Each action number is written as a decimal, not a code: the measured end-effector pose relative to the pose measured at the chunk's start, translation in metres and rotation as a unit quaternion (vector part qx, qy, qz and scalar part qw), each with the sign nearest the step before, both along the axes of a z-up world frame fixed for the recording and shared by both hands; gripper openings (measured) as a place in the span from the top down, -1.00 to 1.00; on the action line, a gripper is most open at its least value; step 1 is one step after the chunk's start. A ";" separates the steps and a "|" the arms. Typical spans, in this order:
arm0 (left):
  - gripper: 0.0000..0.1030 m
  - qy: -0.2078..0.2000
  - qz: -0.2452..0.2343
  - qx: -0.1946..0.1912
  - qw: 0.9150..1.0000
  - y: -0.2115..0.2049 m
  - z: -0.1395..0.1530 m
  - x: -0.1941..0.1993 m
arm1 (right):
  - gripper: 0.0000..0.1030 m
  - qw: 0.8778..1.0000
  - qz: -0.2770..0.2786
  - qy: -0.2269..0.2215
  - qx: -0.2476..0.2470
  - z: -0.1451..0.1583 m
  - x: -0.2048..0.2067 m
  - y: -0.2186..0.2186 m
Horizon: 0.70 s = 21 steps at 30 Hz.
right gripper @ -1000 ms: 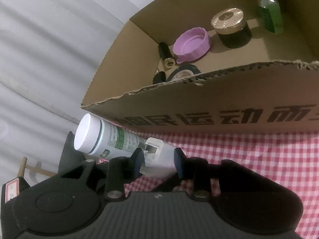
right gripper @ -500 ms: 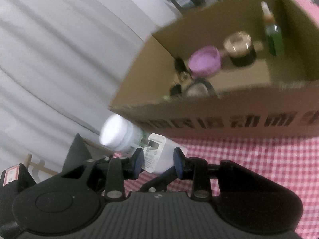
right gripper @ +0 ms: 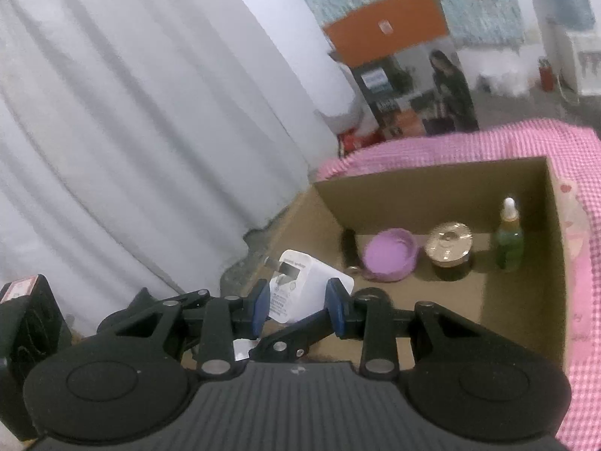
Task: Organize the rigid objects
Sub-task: 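Carry the white plug charger into the box and open the right gripper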
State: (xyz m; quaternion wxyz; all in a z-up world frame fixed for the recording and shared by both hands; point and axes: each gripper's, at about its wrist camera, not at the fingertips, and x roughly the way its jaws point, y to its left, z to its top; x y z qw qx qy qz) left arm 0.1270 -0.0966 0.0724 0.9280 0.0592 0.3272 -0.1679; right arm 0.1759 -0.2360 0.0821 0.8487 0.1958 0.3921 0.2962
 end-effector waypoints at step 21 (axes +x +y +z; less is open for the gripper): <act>0.41 0.188 0.012 -0.005 0.982 -0.019 -0.070 0.083 | 0.28 0.984 0.038 0.158 -0.070 -0.089 0.087 -0.007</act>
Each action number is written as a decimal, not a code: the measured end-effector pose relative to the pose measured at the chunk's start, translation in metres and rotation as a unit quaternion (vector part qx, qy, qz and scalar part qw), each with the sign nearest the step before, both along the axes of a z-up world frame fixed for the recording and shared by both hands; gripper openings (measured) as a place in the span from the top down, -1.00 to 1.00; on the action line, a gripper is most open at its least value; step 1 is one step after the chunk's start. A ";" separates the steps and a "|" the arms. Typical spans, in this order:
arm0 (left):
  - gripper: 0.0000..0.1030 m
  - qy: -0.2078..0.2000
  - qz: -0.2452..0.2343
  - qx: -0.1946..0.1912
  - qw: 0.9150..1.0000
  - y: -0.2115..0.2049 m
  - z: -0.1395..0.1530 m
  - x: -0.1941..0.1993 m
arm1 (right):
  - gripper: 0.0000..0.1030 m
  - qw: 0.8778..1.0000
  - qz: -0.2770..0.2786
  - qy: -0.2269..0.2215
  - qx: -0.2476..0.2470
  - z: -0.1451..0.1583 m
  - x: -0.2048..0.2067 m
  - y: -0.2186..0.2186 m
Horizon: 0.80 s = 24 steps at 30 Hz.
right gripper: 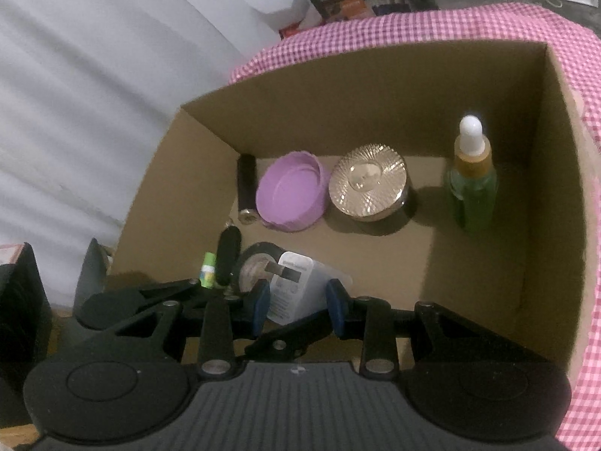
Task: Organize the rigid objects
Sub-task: 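Carry the white plug charger into the box and open the right gripper, then grasp the white pill jar with the right gripper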
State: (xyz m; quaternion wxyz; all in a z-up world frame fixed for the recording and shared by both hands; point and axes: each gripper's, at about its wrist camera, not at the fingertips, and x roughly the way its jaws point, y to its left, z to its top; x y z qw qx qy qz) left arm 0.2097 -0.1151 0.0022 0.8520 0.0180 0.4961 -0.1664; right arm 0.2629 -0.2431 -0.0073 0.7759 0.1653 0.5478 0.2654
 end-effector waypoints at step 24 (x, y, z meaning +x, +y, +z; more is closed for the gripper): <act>-0.91 -0.233 -0.040 -0.004 0.972 0.078 0.091 -0.173 | -0.12 0.973 -0.056 -0.182 0.128 0.086 -0.173 -0.003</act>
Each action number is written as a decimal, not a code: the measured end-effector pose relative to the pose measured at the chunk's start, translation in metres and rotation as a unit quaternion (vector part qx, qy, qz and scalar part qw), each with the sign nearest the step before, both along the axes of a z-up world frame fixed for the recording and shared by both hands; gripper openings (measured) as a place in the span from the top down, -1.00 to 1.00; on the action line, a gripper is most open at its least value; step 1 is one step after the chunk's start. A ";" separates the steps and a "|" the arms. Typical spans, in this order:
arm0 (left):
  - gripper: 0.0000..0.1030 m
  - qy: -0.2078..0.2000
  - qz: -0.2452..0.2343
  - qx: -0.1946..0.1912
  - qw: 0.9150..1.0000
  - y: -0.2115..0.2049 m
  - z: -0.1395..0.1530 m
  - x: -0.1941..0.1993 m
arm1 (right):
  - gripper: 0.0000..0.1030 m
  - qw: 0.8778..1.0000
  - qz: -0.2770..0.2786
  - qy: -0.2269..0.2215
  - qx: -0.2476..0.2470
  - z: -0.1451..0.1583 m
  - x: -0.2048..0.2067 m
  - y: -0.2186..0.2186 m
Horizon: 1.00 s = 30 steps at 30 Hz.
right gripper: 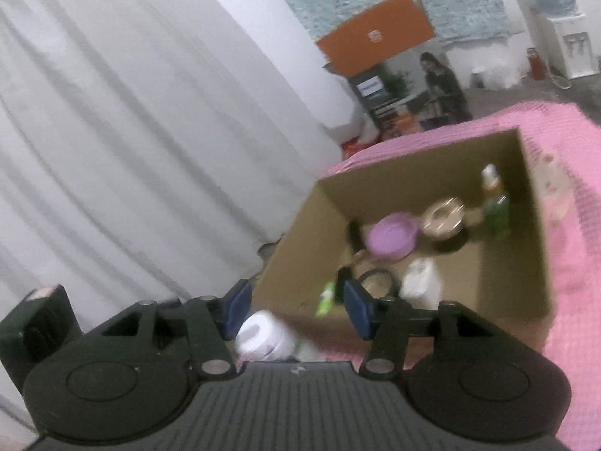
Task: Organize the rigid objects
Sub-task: 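Grasp the white pill jar with the right gripper, then carry the white pill jar into the box and open the right gripper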
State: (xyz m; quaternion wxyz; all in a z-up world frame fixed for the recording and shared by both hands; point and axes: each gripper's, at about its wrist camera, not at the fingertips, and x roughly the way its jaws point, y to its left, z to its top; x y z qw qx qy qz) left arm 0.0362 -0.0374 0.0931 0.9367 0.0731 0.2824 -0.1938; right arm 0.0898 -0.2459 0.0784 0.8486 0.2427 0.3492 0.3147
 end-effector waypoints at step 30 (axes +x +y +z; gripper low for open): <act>-0.03 0.058 0.100 0.020 0.993 0.044 -0.074 0.038 | 0.26 0.995 0.044 0.091 -0.018 -0.071 0.046 0.108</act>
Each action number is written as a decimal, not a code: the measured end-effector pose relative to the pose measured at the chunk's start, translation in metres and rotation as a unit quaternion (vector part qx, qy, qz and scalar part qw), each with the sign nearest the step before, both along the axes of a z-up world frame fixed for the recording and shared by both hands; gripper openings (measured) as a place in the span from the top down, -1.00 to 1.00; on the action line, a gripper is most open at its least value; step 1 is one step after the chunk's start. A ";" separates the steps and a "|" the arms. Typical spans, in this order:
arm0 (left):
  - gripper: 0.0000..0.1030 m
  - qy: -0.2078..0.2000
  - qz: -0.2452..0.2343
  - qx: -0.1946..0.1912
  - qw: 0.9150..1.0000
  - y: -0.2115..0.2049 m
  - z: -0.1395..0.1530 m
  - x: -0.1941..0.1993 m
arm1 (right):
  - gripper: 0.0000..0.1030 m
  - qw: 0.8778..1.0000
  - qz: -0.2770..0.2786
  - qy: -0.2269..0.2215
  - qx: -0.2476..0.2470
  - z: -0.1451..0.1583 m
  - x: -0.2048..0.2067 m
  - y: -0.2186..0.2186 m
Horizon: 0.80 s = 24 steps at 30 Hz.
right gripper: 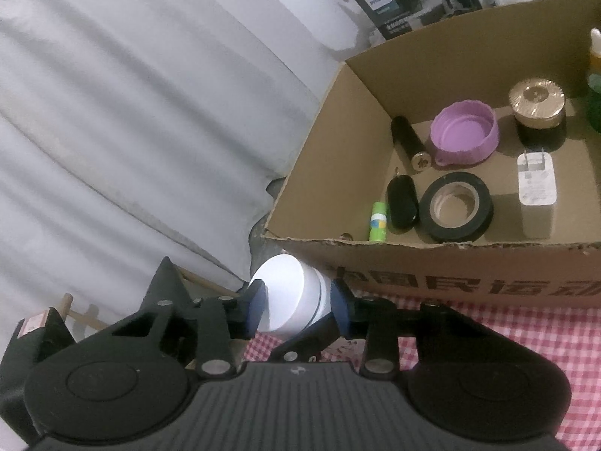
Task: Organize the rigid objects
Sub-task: 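Carry the white pill jar into the box and open the right gripper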
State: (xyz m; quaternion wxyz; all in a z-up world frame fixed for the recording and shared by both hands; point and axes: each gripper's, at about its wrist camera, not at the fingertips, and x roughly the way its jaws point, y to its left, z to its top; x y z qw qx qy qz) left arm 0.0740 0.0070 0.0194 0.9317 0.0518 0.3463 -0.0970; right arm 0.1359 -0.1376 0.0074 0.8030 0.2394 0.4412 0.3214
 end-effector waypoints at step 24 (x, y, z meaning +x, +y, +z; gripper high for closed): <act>-0.03 -0.097 -0.088 0.000 0.991 -0.075 0.118 0.011 | 0.27 0.989 -0.040 -0.139 0.031 0.130 -0.023 -0.091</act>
